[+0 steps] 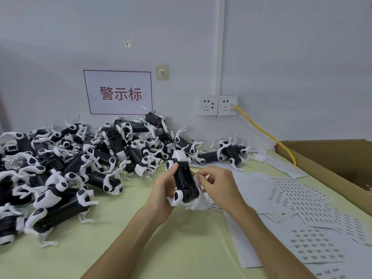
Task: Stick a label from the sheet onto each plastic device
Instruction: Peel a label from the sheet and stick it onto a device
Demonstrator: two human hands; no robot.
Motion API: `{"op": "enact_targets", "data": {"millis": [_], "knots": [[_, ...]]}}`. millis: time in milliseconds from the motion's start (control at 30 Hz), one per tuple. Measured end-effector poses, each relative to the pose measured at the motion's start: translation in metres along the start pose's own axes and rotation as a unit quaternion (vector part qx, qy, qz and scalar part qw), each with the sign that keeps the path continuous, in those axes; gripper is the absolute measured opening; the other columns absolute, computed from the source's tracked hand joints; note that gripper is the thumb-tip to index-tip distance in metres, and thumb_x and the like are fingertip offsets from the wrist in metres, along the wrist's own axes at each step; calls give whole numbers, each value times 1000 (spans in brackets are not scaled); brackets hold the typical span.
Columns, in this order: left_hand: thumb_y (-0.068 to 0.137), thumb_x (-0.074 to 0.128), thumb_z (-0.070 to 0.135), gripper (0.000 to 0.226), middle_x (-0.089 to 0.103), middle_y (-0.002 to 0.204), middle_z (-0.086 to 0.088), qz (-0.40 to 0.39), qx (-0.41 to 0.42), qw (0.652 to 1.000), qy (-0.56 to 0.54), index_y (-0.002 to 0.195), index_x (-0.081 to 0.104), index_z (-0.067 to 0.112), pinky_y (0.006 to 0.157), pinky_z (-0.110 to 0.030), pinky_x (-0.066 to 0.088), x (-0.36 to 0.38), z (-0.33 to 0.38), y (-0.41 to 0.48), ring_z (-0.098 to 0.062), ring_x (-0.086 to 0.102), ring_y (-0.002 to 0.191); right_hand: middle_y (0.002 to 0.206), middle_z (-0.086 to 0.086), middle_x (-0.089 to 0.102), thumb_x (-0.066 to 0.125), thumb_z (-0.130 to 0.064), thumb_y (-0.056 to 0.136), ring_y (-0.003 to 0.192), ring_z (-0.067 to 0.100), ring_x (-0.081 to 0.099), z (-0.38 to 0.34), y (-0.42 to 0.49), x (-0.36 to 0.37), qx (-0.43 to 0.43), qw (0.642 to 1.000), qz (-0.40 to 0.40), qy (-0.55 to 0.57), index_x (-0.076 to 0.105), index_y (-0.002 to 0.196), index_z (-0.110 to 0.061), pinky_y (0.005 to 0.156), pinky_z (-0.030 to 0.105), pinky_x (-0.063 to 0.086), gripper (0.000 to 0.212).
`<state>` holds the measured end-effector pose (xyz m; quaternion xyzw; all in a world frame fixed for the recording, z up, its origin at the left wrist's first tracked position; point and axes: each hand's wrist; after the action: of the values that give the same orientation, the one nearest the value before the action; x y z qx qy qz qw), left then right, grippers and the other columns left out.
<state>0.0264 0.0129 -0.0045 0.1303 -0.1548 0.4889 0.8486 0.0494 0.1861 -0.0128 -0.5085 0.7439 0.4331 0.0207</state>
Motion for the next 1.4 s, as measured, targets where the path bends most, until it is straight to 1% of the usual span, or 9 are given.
{"op": "enact_targets", "data": {"millis": [233,400,667,800,900,1000,1100,1200,1400], "knots": [[87,55,62,50,75,93,-8,19,-7,1000,14,97,80,19,57,-30,54,-4,2,0,-23,73,78,69,-8,68,65,-11,90,55,10,64,3,0,3,24,999,-10,20,73,76,-15,55,21,48,16],[86,55,62,49,77,95,-4,15,-3,1000,6,96,82,23,62,-27,55,-4,1,1,-20,74,81,70,-11,67,65,-11,90,50,7,64,3,2,0,43,999,-3,32,70,74,-22,52,14,43,20],[85,58,61,48,73,96,-8,13,1,1000,0,98,81,21,66,-37,48,-6,0,4,-24,70,79,64,-5,66,62,-8,93,55,16,66,4,4,-2,57,997,59,5,71,81,-17,59,38,56,17],[82,62,60,48,73,93,-7,37,-6,999,3,98,80,18,66,-34,48,-7,1,3,-24,70,77,60,-9,65,62,-6,94,48,5,64,7,5,-7,72,992,99,17,70,80,-23,51,19,49,23],[78,67,58,47,75,102,-8,75,-7,997,3,98,81,17,76,-36,53,-9,4,3,-23,72,84,58,-8,64,65,-13,95,45,5,62,5,6,-10,65,989,127,34,68,80,-31,50,17,47,23],[89,63,53,42,76,113,-9,138,28,990,20,107,78,18,106,-44,48,-10,7,4,-27,70,110,61,-11,65,70,-24,91,49,10,62,2,6,-10,52,989,131,38,71,81,-32,57,25,51,14],[92,62,53,34,79,104,-1,181,72,980,25,96,80,25,103,-40,45,-14,11,6,-24,67,114,62,-10,64,74,-33,88,53,13,59,-1,6,-10,50,990,125,34,70,79,-30,60,27,50,10],[87,61,54,42,74,117,-11,115,89,989,-40,99,79,17,90,-40,54,-21,21,3,-31,68,108,58,-8,62,74,-42,85,51,11,54,-4,5,-10,36,991,127,35,68,74,-23,57,22,44,22],[93,56,54,52,58,142,-24,-43,13,989,-144,111,75,9,91,-46,58,-11,22,-6,-49,61,122,53,-8,56,63,-60,79,51,15,52,-9,2,-9,-11,990,132,43,66,68,-16,54,26,42,45]]}}
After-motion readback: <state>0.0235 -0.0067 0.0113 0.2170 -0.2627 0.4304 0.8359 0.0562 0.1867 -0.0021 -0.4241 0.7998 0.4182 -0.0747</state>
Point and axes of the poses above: each hand's wrist, its own y-axis towards the middle knuckle, its own x-axis out of the palm, z = x × y
